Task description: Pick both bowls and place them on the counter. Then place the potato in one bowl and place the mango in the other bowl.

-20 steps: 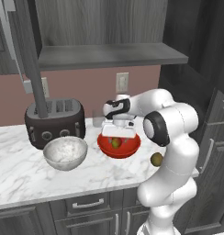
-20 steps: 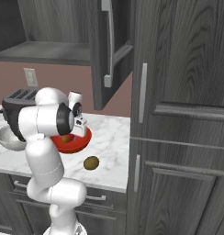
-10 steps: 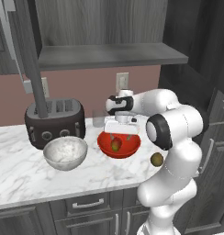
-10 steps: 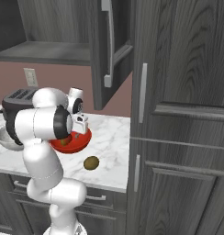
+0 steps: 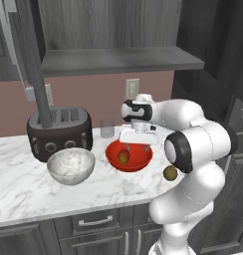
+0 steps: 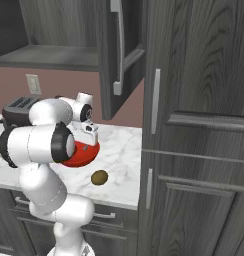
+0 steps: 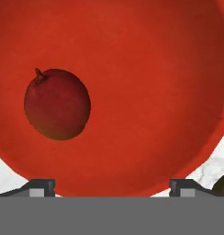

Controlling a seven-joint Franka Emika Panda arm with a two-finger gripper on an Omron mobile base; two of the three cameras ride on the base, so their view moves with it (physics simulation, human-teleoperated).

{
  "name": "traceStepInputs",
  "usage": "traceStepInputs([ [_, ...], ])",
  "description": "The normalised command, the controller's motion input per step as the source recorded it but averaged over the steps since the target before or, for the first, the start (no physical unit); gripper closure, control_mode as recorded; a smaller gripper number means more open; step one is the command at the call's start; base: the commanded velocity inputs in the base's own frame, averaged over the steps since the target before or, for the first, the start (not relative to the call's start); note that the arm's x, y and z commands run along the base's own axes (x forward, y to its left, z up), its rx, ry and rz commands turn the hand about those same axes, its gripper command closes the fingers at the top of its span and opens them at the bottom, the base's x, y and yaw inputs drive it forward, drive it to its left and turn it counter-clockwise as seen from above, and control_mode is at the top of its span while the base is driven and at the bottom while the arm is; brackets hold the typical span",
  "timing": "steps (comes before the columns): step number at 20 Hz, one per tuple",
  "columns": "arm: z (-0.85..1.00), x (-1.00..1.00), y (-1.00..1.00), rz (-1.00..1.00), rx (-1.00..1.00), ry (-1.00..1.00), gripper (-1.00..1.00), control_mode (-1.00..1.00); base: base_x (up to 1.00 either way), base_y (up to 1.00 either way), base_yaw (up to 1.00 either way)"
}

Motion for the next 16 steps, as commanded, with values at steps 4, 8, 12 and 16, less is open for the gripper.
traceStepInputs([
  [4,0.12,-0.48,-0.3,0.0,0.0,-0.02,-1.0,-1.0,0.0,0.0,0.0],
  [8,0.13,-0.45,-0.33,0.0,0.0,-0.01,-1.0,-1.0,0.0,0.0,0.0],
  [12,0.08,-0.43,-0.34,0.0,-0.02,0.0,-1.0,-1.0,0.0,0.0,0.0],
  [16,0.01,-0.36,-0.33,0.0,-0.07,0.0,-1.0,-1.0,0.0,0.0,0.0],
])
